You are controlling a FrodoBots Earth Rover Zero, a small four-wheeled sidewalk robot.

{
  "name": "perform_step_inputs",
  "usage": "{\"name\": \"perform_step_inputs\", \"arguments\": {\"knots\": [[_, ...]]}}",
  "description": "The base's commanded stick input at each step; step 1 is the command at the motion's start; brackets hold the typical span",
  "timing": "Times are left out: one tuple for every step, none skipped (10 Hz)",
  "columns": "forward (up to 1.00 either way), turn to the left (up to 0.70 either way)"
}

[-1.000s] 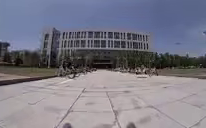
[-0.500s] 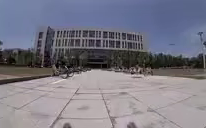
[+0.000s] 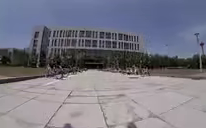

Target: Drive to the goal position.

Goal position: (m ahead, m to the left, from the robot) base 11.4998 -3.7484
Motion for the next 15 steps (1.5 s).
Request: {"name": "perform_step_inputs", "arguments": {"knots": [[0.45, 0.0], [0.45, 0.0], [0.45, 0.0], [0.45, 0.0], [0.45, 0.0], [0.45, 0.0], [0.45, 0.0], [0.45, 0.0], [0.45, 0.0], [0.45, 0.0], [0.45, 0.0], [0.45, 0.0], [0.45, 0.0], [0.45, 0.0], [0.45, 0.0]]}}
